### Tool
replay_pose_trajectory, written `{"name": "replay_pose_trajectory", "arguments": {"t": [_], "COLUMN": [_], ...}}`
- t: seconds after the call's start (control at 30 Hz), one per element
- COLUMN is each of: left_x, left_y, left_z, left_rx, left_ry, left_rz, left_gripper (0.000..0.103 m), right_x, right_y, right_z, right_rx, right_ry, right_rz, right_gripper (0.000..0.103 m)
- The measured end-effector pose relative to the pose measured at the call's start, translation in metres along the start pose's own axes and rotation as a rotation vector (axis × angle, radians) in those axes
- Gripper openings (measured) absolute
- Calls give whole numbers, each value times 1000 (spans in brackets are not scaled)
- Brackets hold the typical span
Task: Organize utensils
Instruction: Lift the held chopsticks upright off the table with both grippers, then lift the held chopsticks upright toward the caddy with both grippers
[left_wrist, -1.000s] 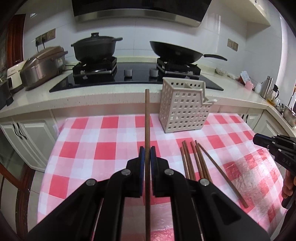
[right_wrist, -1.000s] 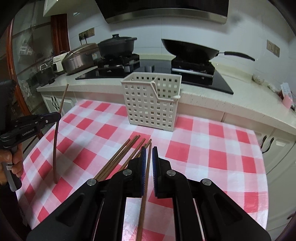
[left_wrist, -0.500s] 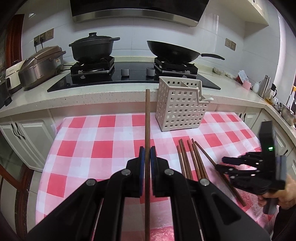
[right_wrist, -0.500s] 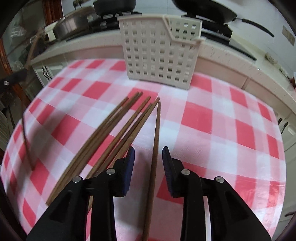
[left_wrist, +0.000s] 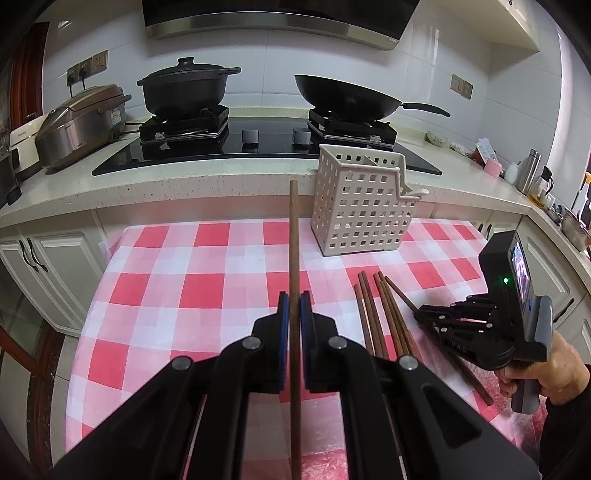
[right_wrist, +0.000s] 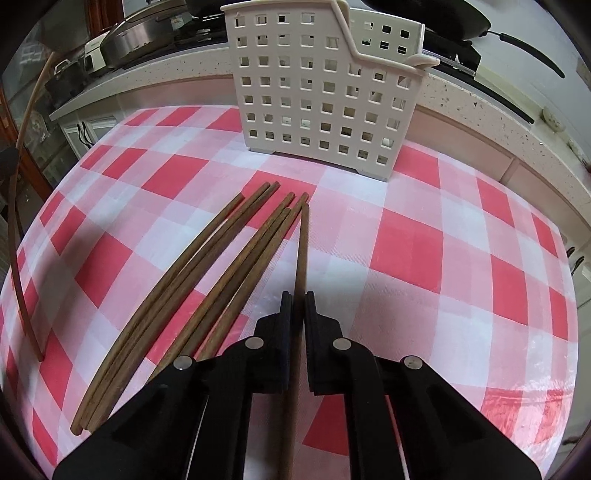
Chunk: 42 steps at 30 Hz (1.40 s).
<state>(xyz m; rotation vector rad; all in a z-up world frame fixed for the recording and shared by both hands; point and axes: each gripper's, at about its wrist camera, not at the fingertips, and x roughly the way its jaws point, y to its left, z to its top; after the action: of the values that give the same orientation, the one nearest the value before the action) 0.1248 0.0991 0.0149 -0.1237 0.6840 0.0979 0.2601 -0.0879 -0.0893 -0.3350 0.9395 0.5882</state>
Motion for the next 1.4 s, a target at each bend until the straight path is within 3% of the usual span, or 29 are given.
{"name": "replay_pose_trajectory", "arguments": {"t": [0.1,0.53,0.93,1.13,1.4], "left_x": [-1,-15,-22,-21,-26], "left_y": [0,-10,-21,-31,-50], "left_z": [0,8,26,59,130], "left_rx": [0,21,27,42,90], "left_ry": [-2,-37,-52,-73,-145], "left_rz": [1,-14,-89,-113,-129], "left_gripper": [6,6,6,6,6], "right_x": [-14,-144,-171,-183,-212], "right_y": [-2,-10,-30,-41,-60], "right_z": [1,-8,-10,18,91], "right_rx": [11,17,71,84,90], "right_ry": [-35,-272,-355,-393,-487], "right_rz": [12,40,52,56,40], "right_gripper": [7,7,6,6,6]}}
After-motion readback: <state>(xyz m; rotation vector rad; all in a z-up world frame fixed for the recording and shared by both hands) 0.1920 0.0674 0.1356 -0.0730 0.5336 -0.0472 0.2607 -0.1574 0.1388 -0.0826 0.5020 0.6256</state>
